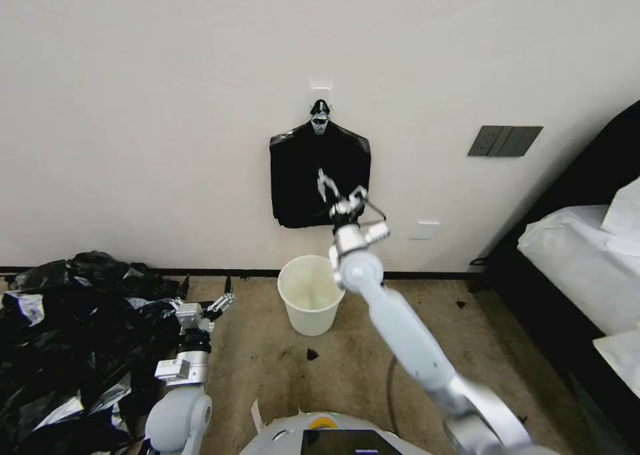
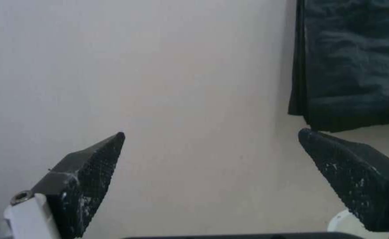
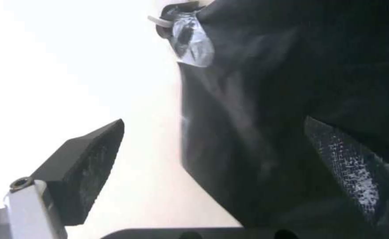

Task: Place a trash bag onto the trash bin.

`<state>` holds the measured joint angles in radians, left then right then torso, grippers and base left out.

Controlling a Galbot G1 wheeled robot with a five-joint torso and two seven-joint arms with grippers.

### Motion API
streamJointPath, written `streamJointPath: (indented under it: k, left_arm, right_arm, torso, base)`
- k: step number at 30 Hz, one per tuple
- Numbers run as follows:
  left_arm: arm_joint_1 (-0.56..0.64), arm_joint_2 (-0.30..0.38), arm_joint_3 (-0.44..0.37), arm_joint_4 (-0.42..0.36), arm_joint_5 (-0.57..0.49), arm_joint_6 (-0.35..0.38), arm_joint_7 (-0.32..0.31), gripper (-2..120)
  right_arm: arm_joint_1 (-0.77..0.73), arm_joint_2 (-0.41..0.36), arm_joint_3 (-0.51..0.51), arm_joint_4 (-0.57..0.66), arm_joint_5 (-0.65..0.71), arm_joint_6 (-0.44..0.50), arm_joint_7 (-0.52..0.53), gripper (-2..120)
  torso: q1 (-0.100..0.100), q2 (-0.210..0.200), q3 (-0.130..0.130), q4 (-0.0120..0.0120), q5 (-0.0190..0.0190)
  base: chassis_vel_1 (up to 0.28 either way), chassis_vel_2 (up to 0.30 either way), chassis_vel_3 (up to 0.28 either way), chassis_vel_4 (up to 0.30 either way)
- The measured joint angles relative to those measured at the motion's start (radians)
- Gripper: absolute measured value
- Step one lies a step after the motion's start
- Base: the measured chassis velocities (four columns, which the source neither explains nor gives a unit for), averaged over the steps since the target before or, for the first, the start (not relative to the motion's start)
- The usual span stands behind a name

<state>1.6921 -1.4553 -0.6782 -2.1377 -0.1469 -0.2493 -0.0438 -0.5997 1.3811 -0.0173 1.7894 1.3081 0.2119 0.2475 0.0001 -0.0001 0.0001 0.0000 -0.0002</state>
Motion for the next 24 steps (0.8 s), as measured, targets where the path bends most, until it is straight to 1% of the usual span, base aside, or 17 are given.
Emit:
streamJointPath:
  k: [3,4,5,7,8,10,12,23,24]
  left_arm:
    - [-0.002,-0.010,0.008,0.003,0.013,0.010,-0.004,100]
    - [-0.002,-0.010,0.008,0.003,0.013,0.010,-0.004,100]
    - [-0.003,-0.012,0.010,0.004,0.018,0.011,-0.005,100]
    - [-0.006,-0.017,0.012,0.009,0.028,0.013,-0.011,100]
    - [-0.006,-0.017,0.012,0.009,0.028,0.013,-0.011,100]
    - [-0.008,-0.018,0.011,0.013,0.034,0.017,-0.023,100]
    - [-0.011,-0.017,0.008,0.015,0.035,0.020,-0.031,100]
    - [-0.030,-0.010,0.004,0.041,0.034,0.022,-0.057,100]
    - [-0.034,-0.009,0.005,0.047,0.034,0.023,-0.059,100]
  right_arm:
    - [0.097,0.050,0.032,-0.062,0.105,-0.043,0.028,100]
    - [0.097,0.050,0.032,-0.062,0.105,-0.043,0.028,100]
    - [0.119,0.066,0.040,-0.085,0.123,-0.048,0.030,100]
    - [0.169,0.116,0.064,-0.138,0.151,-0.058,0.033,100]
    - [0.169,0.116,0.064,-0.138,0.151,-0.058,0.033,100]
    - [0.197,0.156,0.076,-0.177,0.155,-0.061,0.033,100]
    - [0.211,0.177,0.080,-0.199,0.152,-0.061,0.033,100]
    - [0.216,0.196,0.096,-0.242,0.121,-0.056,0.029,100]
    - [0.220,0.197,0.099,-0.244,0.116,-0.055,0.028,98]
  torso:
    - [0.000,0.000,0.000,-0.0002,-0.0001]
    - [0.000,0.000,0.000,-0.0002,-0.0001]
    - [0.000,0.000,0.000,-0.0001,0.0000]
    - [0.000,0.000,0.000,0.0000,0.0000]
    - [0.000,0.000,0.000,0.0000,0.0000]
    - [0.000,0.000,0.000,0.0001,0.0000]
    - [0.000,0.000,0.000,0.0002,-0.0001]
    - [0.000,0.000,0.000,-0.0001,0.0001]
    - [0.000,0.000,0.000,-0.0001,0.0001]
  base:
    - [0.000,0.000,0.000,0.000]
    - [0.000,0.000,0.000,0.000]
    - [0.000,0.000,0.000,0.000]
    - [0.000,0.000,0.000,0.000]
    - [0.000,0.000,0.000,0.000]
    - [0.000,0.000,0.000,0.000]
    - [0.000,0.000,0.000,0.000]
    - [0.000,0.000,0.000,0.000]
    - [0.000,0.000,0.000,0.000]
